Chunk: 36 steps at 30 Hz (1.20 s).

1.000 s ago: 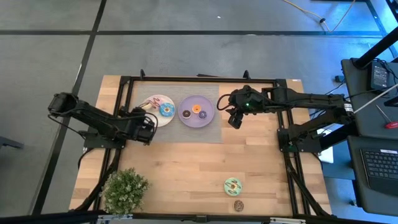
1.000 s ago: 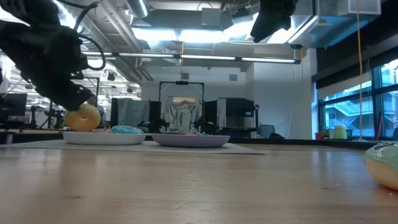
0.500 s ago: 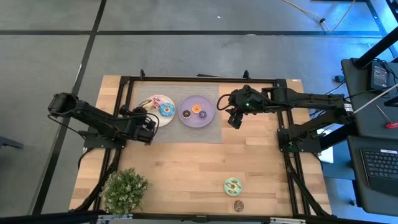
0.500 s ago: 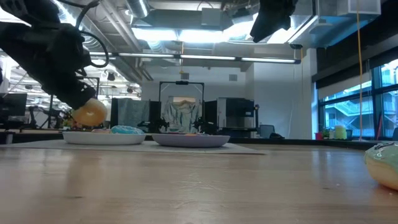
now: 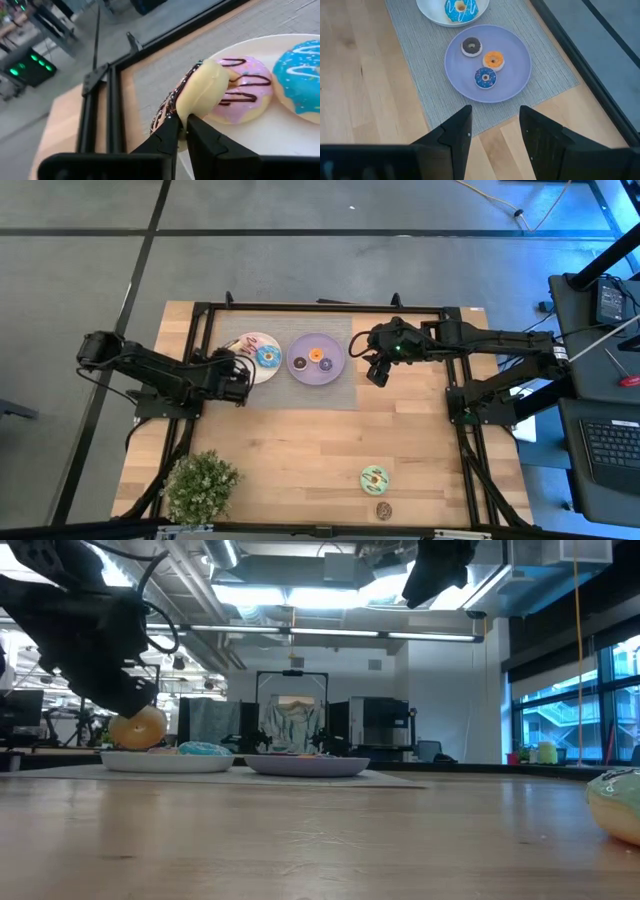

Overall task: Pick & Place donuts
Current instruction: Put the large black donut on the white plate

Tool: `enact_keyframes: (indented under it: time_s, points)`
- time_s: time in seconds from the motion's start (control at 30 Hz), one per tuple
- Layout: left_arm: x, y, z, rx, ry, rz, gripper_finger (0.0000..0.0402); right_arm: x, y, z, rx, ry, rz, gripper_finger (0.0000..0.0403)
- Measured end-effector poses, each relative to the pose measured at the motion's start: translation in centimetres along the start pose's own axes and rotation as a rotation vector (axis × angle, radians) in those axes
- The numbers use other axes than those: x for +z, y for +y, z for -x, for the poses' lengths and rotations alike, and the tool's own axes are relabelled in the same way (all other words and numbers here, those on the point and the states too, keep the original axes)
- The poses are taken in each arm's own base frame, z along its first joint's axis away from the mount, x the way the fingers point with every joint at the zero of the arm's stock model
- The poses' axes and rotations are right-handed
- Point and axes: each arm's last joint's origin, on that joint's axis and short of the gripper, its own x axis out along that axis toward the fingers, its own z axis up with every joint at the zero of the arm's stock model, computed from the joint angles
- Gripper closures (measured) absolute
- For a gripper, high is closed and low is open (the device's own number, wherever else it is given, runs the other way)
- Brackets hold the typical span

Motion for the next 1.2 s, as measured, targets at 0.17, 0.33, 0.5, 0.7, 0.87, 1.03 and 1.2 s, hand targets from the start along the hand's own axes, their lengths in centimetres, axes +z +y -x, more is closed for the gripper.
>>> enact_keyframes:
  time_s: [0.17,0.33,0.5,0.7,0.87,1.03,1.2]
  points:
    - [0.1,-0.4,0.0,-0.030,0.017,0.008,0.0362,0.0,0.0,0.0,0.000,0.000,0.000,0.0236]
    - [0.2,-0.7,0.0,-0.054,0.013,-0.015,0.0355,0.0,0.0,0.0,0.000,0.000,0.003,0.0236]
    - [0.2,-0.6,-0.4,-0.036,0.020,0.003,0.0343,0.0,0.0,0.0,0.000,0.000,0.002,0.0236]
    - [-0.6,-0.9,-1.3,-0.060,0.049,0.068,0.0321,0.0,0.0,0.0,0.000,0.000,0.001,0.0236]
    - [-1.2,-1.1,-1.5,-0.118,0.106,0.030,0.0299,0.0,0.0,0.0,0.000,0.001,0.001,0.0236]
    - [-1.2,-1.1,-1.5,-0.114,0.099,0.009,0.0271,0.0,0.0,0.0,0.000,0.001,0.001,0.0236]
    - [-1.2,-1.1,-1.5,-0.118,0.105,0.008,0.0238,0.0,0.0,0.0,0.000,0.001,0.000,0.0236]
